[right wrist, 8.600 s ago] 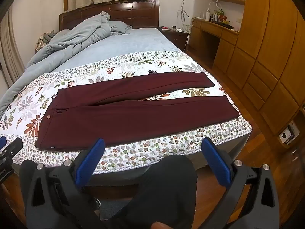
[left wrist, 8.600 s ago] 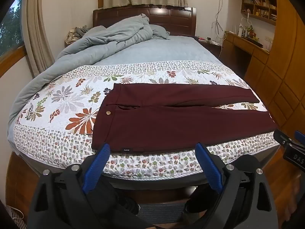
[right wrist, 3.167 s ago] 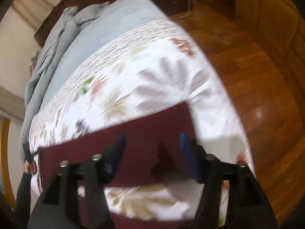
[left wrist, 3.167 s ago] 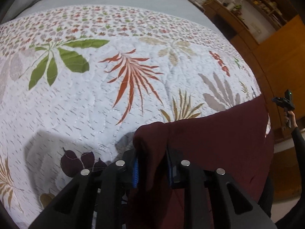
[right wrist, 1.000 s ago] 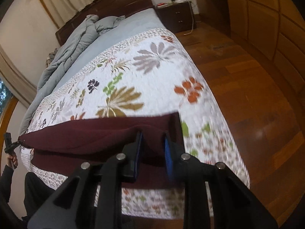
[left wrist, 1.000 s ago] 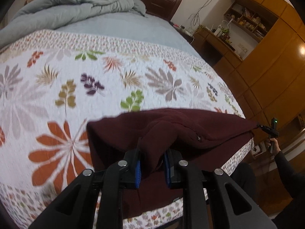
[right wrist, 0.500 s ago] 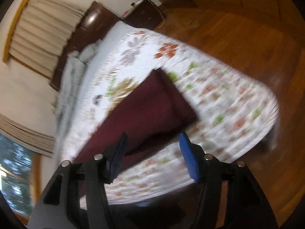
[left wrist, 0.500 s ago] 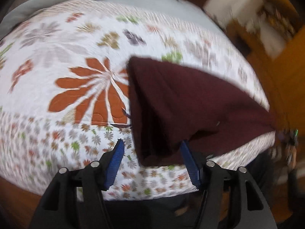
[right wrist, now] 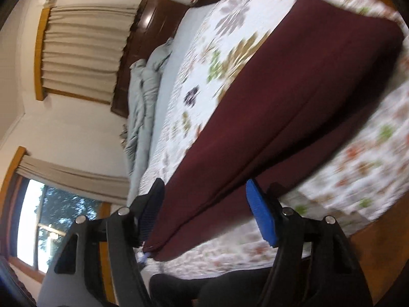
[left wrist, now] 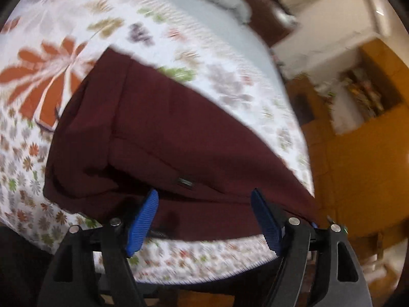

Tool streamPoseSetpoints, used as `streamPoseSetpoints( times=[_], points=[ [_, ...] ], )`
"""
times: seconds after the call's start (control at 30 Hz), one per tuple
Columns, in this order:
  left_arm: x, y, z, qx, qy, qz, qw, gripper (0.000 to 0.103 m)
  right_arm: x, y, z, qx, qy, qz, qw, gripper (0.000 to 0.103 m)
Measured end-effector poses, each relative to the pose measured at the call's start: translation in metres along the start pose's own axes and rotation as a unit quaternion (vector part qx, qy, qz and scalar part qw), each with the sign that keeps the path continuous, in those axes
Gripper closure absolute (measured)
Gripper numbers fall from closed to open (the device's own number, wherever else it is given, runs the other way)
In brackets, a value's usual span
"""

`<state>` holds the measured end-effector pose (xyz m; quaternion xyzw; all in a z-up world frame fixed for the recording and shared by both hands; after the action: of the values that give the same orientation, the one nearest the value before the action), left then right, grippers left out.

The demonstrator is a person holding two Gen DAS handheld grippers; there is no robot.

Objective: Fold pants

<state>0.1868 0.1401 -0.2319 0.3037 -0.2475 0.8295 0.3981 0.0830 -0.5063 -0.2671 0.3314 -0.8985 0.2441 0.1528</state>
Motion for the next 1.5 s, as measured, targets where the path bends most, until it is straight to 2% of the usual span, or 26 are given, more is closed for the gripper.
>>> streamPoseSetpoints(
  times=[0.07, 0.17, 0.2, 0.23, 0.3, 0.33, 0.4, 0.43, 0.5, 0.57, 0.63, 0.73, 0.83, 0.93, 1.0, 1.07, 1.1, 1.17, 1.2, 1.27, 1.3, 1.33, 1.37, 1.4, 1.43, 1.5],
  points=[
    [-0.013, -0.01, -0.013, 0.028, -0.019, 0.004, 0.9994, 0.028, -0.016, 0.006, -0.008, -0.011, -0.012, -0.004, 1.0, 0.034],
    [-0.018, -0.017, -0.011, 0.042, 0.012, 0.019, 0.9989, 0.03, -0.038, 0.016, -0.023, -0.018, -0.025, -0.018, 0.999, 0.034],
    [-0.015, -0.019, -0.008, 0.035, 0.028, 0.03, 0.9985, 0.039, -0.044, 0.018, -0.026, -0.02, -0.028, -0.021, 0.999, 0.034],
    [-0.012, -0.022, -0.003, 0.018, 0.042, 0.048, 0.9978, 0.054, -0.05, 0.02, -0.031, -0.023, -0.034, -0.023, 0.999, 0.033],
    [-0.013, -0.028, -0.004, 0.001, 0.044, 0.07, 0.9965, 0.065, -0.066, 0.026, -0.04, -0.025, -0.034, -0.033, 0.999, 0.032],
    [-0.016, -0.028, -0.009, 0.006, 0.043, 0.069, 0.9967, 0.075, -0.073, 0.032, -0.043, -0.022, -0.031, -0.039, 0.999, 0.032],
    [-0.021, -0.026, -0.018, 0.028, 0.045, 0.059, 0.9968, 0.077, -0.089, 0.039, -0.047, -0.019, -0.018, -0.055, 0.998, 0.032],
    [-0.019, -0.025, -0.018, 0.023, 0.045, 0.064, 0.9966, 0.077, -0.097, 0.042, -0.046, -0.024, -0.005, -0.064, 0.998, 0.032],
    [-0.014, -0.021, -0.018, 0.004, 0.032, 0.079, 0.9964, 0.077, -0.108, 0.045, -0.046, -0.028, 0.018, -0.075, 0.997, 0.029],
    [-0.018, -0.018, -0.026, 0.015, 0.013, 0.076, 0.9969, 0.077, -0.113, 0.045, -0.039, -0.028, 0.043, -0.077, 0.996, 0.028],
    [-0.024, -0.017, -0.032, 0.032, 0.002, 0.075, 0.9967, 0.075, -0.121, 0.048, -0.034, -0.044, 0.048, -0.074, 0.995, 0.029],
    [-0.024, -0.022, -0.027, 0.036, 0.021, 0.074, 0.9964, 0.053, -0.127, 0.047, -0.035, -0.055, 0.057, -0.065, 0.995, 0.027],
    [-0.008, -0.025, -0.025, 0.052, 0.033, 0.081, 0.9948, 0.049, -0.13, 0.045, -0.036, -0.057, 0.059, -0.06, 0.995, 0.025],
    [0.018, -0.018, -0.026, 0.033, 0.021, 0.112, 0.9929, 0.031, -0.132, 0.044, -0.037, -0.061, 0.053, -0.055, 0.995, 0.026],
    [0.016, -0.019, -0.04, 0.073, 0.037, 0.093, 0.9923, 0.031, -0.133, 0.044, -0.036, -0.058, 0.048, -0.053, 0.996, 0.026],
    [0.016, -0.022, -0.056, 0.12, 0.075, 0.083, 0.9865, 0.031, -0.134, 0.044, -0.036, -0.058, 0.046, -0.051, 0.996, 0.026],
    [0.016, -0.025, -0.058, 0.128, 0.084, 0.083, 0.9847, 0.031, -0.133, 0.044, -0.036, -0.059, 0.046, -0.051, 0.996, 0.026],
    [0.013, -0.035, -0.057, 0.12, 0.073, 0.084, 0.9866, 0.031, -0.13, 0.047, -0.035, -0.055, 0.049, -0.054, 0.996, 0.025],
    [0.011, -0.042, -0.055, 0.112, 0.064, 0.087, 0.9878, 0.033, -0.131, 0.047, -0.035, -0.053, 0.051, -0.056, 0.996, 0.025],
    [0.014, -0.055, -0.053, 0.067, 0.028, 0.115, 0.9907, 0.054, -0.127, 0.046, -0.032, -0.053, 0.049, -0.057, 0.996, 0.025],
    [0.017, -0.06, -0.044, 0.022, 0.018, 0.136, 0.9903, 0.071, -0.129, 0.045, -0.032, -0.053, 0.048, -0.057, 0.996, 0.025],
    [0.021, -0.06, -0.035, -0.021, 0.012, 0.157, 0.9873, 0.081, -0.131, 0.043, -0.032, -0.056, 0.046, -0.056, 0.996, 0.025],
    [0.023, -0.058, -0.028, -0.057, 0.003, 0.174, 0.9831, 0.084, -0.131, 0.043, -0.032, -0.056, 0.044, -0.054, 0.996, 0.025],
    [0.022, -0.055, -0.025, -0.066, 0.001, 0.174, 0.9825, 0.085, -0.13, 0.043, -0.032, -0.056, 0.042, -0.053, 0.996, 0.025],
    [0.016, -0.052, -0.028, -0.05, 0.017, 0.155, 0.9865, 0.086, -0.129, 0.044, -0.032, -0.056, 0.041, -0.052, 0.996, 0.025],
    [0.011, -0.049, -0.035, -0.034, 0.017, 0.149, 0.9881, 0.086, -0.128, 0.043, -0.031, -0.057, 0.037, -0.049, 0.996, 0.025]
  ],
)
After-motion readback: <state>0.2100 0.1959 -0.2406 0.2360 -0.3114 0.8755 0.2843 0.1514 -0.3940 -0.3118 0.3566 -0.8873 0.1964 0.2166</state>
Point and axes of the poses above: each gripper's, at about its wrist camera, not at the fingertips, and x roughly against the way its jaws point, z to its right, y to its underside, the point moved 6 cm from there along -x, roughly the way its jaws point, and after that the axes turned 10 degrees about x, right-handed, at the moved point
